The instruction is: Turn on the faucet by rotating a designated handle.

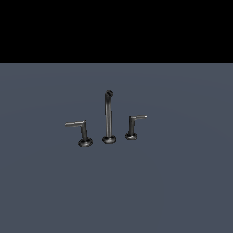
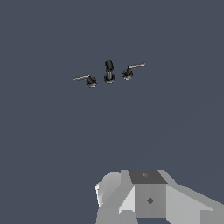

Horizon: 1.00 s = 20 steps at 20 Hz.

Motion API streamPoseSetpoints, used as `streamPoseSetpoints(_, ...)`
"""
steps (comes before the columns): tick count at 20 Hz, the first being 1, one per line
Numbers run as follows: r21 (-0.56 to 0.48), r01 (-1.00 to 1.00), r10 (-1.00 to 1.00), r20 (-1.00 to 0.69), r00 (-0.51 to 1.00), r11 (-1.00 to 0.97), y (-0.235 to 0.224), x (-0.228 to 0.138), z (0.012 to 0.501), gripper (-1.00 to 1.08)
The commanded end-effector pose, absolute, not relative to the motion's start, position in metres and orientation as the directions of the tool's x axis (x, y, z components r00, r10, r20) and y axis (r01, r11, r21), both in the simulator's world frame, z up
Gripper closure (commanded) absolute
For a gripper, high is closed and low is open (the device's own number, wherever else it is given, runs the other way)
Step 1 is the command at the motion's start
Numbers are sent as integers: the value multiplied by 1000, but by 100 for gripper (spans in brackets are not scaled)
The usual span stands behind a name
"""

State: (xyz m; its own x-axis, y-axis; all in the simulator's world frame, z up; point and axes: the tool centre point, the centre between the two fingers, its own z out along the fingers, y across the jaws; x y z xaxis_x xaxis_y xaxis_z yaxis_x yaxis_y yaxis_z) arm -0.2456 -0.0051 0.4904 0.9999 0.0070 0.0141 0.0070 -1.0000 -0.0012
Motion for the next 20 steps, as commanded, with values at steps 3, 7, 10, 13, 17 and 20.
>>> streamPoseSetpoints(3,-1,5,5,14,1000,-1000,-5,-246,490,108)
streamPoseSetpoints(7,-1,-12,-12,14,1000,-1000,-1,-245,485,108)
streamPoseSetpoints(10,-1,-35,-35,14,999,-999,4,-244,479,108)
streamPoseSetpoints(13,-2,-67,-67,13,998,-998,10,-242,469,108)
streamPoseSetpoints(17,-2,-125,-125,12,992,-992,22,-238,453,108)
streamPoseSetpoints(20,-2,-179,-179,12,984,-984,33,-233,437,108)
